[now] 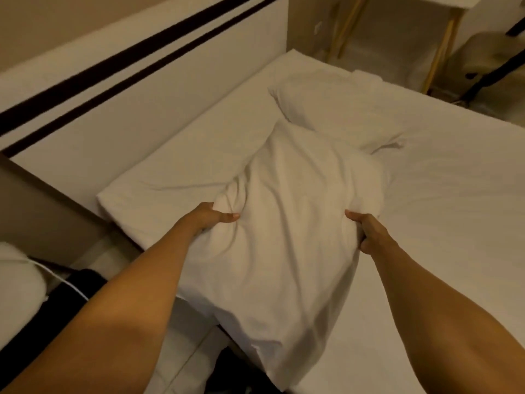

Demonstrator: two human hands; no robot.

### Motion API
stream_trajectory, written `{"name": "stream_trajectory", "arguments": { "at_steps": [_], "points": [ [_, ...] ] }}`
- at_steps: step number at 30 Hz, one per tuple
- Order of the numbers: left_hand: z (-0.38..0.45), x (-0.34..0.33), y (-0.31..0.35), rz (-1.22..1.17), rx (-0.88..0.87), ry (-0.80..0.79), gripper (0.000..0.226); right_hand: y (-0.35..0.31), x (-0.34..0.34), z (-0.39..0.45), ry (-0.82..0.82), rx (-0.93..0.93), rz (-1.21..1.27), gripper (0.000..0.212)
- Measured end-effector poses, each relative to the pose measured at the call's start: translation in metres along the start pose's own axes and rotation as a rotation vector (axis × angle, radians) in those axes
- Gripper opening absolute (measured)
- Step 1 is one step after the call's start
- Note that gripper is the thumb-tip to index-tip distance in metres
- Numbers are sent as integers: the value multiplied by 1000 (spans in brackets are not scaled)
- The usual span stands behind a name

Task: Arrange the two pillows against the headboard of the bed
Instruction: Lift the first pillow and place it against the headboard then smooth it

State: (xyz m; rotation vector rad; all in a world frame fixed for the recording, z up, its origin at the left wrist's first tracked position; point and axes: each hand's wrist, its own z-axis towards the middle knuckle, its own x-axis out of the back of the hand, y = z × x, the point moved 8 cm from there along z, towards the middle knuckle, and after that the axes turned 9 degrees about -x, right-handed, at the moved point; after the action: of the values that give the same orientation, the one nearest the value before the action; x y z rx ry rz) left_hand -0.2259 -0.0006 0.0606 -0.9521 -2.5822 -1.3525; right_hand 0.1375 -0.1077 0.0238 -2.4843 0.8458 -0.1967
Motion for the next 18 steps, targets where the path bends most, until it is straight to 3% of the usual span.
{"name": "stream_trajectory", "arguments": {
  "at_steps": [4,10,18],
  "points": [
    [-24,60,-11,-67,-4,98,78,-12,-64,-19,-58,21,-53,72],
    [-32,146,-27,-109,-26,182,76,-23,-160,-38,-87,64,-144,65],
    [-5,264,-52,-158,-15,184,70,-26,-286,-25,-115,45,-136,71]
  ]
}}
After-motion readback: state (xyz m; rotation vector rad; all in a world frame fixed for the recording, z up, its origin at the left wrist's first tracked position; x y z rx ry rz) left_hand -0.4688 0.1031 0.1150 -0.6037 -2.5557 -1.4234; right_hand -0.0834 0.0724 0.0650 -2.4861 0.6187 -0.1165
